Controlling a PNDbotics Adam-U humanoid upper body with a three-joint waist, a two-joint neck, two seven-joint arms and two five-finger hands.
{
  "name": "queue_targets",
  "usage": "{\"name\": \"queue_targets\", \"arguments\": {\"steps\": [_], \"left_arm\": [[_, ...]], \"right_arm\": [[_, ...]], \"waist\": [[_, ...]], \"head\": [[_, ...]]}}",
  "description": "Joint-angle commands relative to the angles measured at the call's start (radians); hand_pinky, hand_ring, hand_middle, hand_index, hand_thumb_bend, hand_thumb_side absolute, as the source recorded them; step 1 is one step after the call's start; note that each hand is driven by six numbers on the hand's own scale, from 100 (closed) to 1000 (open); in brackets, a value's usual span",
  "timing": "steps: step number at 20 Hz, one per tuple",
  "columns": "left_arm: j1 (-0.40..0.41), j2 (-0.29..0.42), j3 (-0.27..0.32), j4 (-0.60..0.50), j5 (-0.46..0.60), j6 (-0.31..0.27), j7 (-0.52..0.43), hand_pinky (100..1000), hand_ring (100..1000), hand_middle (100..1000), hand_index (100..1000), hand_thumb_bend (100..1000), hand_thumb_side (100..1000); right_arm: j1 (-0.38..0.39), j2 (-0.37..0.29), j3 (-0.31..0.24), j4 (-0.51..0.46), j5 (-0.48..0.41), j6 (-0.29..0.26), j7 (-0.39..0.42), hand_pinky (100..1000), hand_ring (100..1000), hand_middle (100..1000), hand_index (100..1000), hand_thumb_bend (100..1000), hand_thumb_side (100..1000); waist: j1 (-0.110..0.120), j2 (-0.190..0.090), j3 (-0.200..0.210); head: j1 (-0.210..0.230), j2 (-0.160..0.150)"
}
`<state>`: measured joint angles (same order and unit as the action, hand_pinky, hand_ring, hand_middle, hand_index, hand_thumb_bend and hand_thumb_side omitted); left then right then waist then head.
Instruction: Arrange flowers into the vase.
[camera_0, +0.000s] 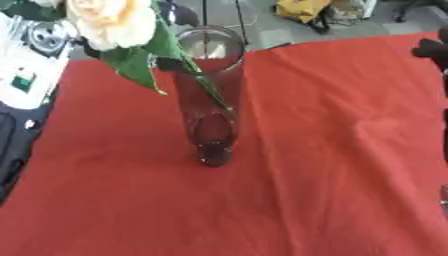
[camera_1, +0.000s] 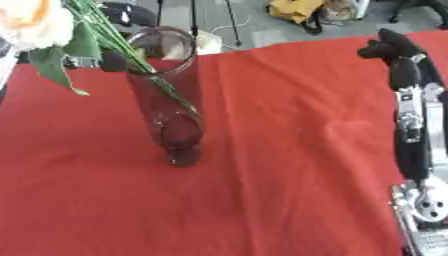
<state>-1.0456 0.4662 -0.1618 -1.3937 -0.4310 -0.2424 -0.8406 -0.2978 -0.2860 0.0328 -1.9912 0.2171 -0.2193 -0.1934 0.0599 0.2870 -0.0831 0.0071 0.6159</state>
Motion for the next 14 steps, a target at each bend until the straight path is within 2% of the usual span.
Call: {"name": "queue_targets", "arguments": {"steps": [1,6,14], "left_arm": [[-0.011,0.033,0.022,-0.018,0.007,0.006,0.002,992,1000,1000,1000,711,1000],[-0.003,0.043,0.027,-0.021,0.01,0.01,-0.006,993,1000,1000,1000,764,1000],[0.016,0.063,0.046,-0.023,0.002,0.015,-0.005,992,1000,1000,1000,772,1000]], "right_arm": [[-0.004,-0.003,0.0,-0.009,-0.003,0.001,0.003,972,884,689,894,100,992],[-0.004,-0.002,-0.002,-0.009,-0.003,0.001,0.002,972,885,688,894,100,992],[-0.003,-0.002,-0.003,-0.009,-0.002,0.0,0.0,972,885,688,894,100,992]], "waist": [[-0.005,-0.023,0.001],[-0.006,-0.023,0.003],[-0.011,-0.021,0.009]], "head": [[-0.002,0.0],[-0.004,-0.001],[-0.007,-0.001]]}}
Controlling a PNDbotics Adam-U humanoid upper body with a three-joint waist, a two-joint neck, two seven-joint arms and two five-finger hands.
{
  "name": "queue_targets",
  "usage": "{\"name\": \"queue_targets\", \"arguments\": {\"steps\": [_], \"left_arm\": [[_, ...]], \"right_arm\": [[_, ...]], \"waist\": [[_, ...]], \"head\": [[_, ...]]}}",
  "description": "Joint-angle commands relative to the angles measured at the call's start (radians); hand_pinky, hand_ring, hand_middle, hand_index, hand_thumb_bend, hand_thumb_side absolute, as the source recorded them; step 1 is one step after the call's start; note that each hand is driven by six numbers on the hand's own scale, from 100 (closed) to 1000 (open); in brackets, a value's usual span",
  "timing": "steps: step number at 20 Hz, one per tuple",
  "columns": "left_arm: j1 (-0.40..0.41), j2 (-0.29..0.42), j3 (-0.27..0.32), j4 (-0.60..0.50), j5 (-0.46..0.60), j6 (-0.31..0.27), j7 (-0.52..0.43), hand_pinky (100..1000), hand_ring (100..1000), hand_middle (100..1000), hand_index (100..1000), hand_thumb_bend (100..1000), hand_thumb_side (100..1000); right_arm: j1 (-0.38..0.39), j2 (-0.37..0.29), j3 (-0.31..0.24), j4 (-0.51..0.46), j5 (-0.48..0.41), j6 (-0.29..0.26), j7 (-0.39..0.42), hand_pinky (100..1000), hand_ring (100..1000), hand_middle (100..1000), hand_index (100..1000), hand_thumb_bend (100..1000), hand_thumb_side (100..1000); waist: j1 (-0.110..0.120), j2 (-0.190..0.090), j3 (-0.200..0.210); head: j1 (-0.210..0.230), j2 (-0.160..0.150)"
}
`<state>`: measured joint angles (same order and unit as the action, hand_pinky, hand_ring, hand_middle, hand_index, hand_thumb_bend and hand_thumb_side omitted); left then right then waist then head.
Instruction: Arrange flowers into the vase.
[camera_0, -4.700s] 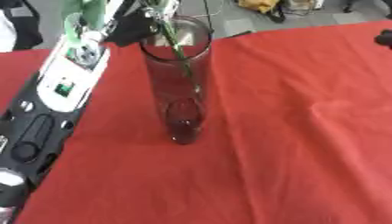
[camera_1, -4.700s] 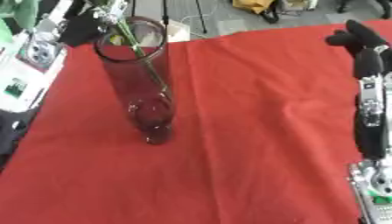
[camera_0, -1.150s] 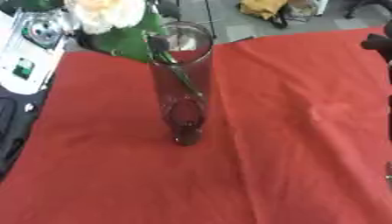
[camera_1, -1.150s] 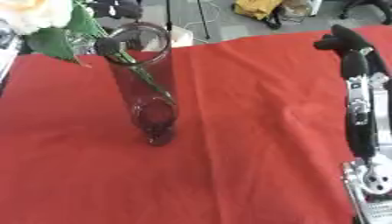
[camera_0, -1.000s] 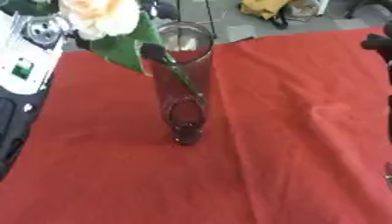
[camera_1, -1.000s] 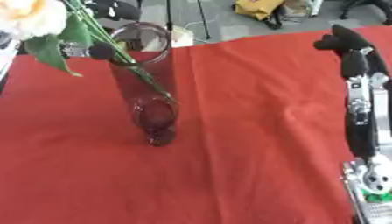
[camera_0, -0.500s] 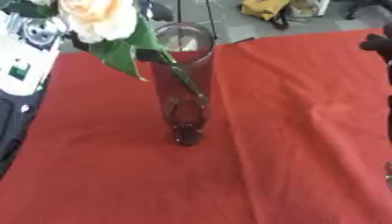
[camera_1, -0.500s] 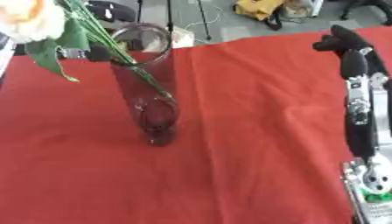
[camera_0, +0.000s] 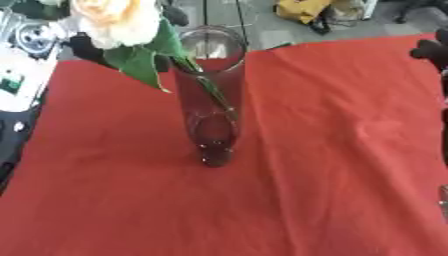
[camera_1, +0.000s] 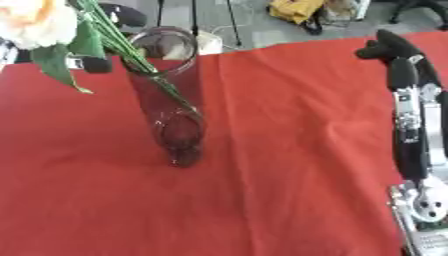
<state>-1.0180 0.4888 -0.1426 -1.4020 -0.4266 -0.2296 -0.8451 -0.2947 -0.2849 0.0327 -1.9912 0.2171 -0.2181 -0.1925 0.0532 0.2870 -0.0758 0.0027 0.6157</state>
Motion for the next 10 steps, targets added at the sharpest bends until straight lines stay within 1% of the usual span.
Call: {"name": "queue_targets", "arguments": {"steps": [1,10], "left_arm": [[-0.009,0.043,0.03,-0.016,-0.001,0.004,0.003,991,1000,1000,1000,768,1000],[0.022,0.082,0.056,-0.042,0.013,0.012,0.018,990,1000,1000,1000,762,1000]], "right_arm": [[-0.006,-0.004,-0.003,-0.009,-0.002,-0.001,-0.002,972,886,688,894,100,992],[-0.005,-0.005,-0.008,-0.009,0.002,-0.002,-0.009,972,886,688,894,100,992]], "waist": [[-0.005,-0.021,0.003],[-0.012,-0.019,0.012]], "head": [[-0.004,0.0],[-0.01,0.008]]}}
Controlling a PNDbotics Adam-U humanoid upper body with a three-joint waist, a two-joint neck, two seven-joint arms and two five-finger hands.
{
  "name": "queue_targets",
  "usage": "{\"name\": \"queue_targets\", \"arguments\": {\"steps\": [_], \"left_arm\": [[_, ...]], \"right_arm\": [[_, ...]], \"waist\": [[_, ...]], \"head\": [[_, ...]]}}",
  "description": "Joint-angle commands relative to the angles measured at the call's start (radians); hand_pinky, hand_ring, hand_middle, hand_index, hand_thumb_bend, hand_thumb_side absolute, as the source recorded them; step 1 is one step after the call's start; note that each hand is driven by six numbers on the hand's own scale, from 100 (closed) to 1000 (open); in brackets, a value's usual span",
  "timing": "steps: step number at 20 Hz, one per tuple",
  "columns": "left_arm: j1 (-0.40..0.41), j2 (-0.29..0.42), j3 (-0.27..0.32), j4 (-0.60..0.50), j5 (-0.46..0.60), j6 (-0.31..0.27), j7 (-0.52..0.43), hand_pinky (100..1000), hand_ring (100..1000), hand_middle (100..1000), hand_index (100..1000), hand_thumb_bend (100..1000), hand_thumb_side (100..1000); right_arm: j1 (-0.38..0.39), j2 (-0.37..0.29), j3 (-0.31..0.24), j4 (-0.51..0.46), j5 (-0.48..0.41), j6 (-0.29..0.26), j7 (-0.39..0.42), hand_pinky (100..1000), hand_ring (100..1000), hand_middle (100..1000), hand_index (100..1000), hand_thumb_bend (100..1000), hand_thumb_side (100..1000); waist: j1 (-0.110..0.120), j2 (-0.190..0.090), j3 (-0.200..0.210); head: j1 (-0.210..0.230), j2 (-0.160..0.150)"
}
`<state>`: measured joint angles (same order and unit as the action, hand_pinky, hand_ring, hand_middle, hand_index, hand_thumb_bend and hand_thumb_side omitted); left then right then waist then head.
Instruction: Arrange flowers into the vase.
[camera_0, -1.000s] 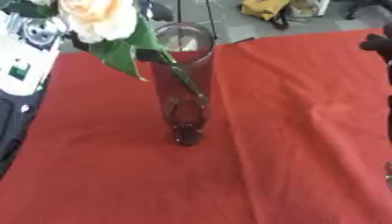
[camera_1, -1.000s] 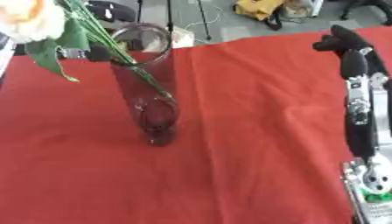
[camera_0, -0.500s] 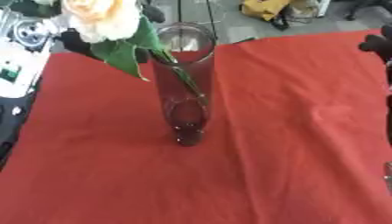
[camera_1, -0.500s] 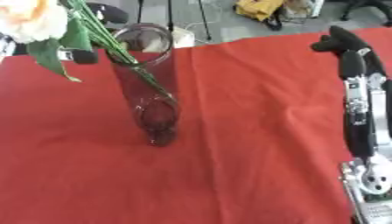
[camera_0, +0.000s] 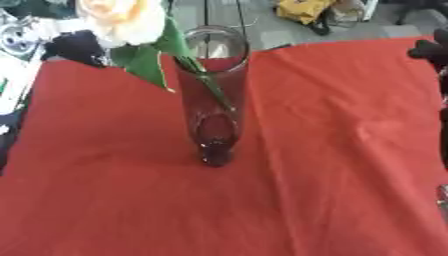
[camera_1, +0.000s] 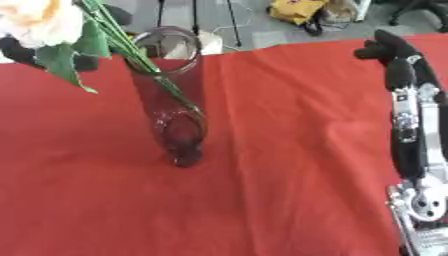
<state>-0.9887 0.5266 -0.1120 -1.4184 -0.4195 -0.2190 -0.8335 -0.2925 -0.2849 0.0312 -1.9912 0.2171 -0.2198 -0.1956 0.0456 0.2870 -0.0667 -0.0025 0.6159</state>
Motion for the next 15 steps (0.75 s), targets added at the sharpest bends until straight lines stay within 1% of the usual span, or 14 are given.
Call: {"name": "queue_targets", "arguments": {"steps": [1,5,9,10,11,12,13,15], "left_arm": [[-0.001,0.05,0.028,-0.029,0.006,0.0,0.008,988,1000,1000,1000,756,1000],[0.033,0.071,0.041,-0.059,0.018,-0.003,0.009,984,1000,1000,1000,731,1000],[0.106,0.102,0.07,-0.139,0.022,0.001,0.031,976,1000,1000,1000,701,1000],[0.124,0.106,0.08,-0.16,0.023,0.006,0.046,958,1000,1000,1000,659,1000],[0.15,0.108,0.092,-0.19,0.024,0.01,0.071,955,1000,1000,1000,651,1000],[0.17,0.109,0.099,-0.216,0.026,0.015,0.094,940,1000,1000,1000,613,1000],[0.194,0.104,0.111,-0.246,0.037,0.021,0.125,919,977,1000,1000,589,1000],[0.236,0.095,0.13,-0.305,0.058,0.04,0.194,907,965,1000,1000,588,1000]], "right_arm": [[-0.007,-0.005,-0.008,-0.009,0.002,-0.001,-0.007,971,886,688,895,100,992],[-0.009,-0.006,-0.011,-0.009,0.003,-0.002,-0.011,971,886,689,895,100,992],[-0.01,-0.005,-0.017,-0.009,0.005,-0.002,-0.02,971,886,689,896,100,991],[-0.012,-0.005,-0.018,-0.009,0.005,-0.001,-0.023,971,886,690,896,100,991],[-0.013,-0.005,-0.02,-0.009,0.004,-0.001,-0.027,971,886,690,896,100,991],[-0.014,-0.005,-0.021,-0.009,0.004,0.0,-0.03,970,886,691,896,100,991],[-0.015,-0.005,-0.023,-0.009,0.003,0.0,-0.035,970,886,691,897,100,990],[-0.018,-0.006,-0.026,-0.009,0.003,0.001,-0.043,970,885,691,897,100,990]], "waist": [[-0.006,-0.019,0.004],[-0.009,-0.02,0.013],[-0.012,-0.021,0.025],[-0.013,-0.022,0.029],[-0.015,-0.022,0.033],[-0.016,-0.023,0.035],[-0.017,-0.024,0.039],[-0.019,-0.026,0.045]], "head": [[-0.006,0.01],[-0.003,0.025],[0.004,0.047],[0.007,0.053],[0.011,0.059],[0.014,0.062],[0.016,0.066],[0.017,0.071]]}}
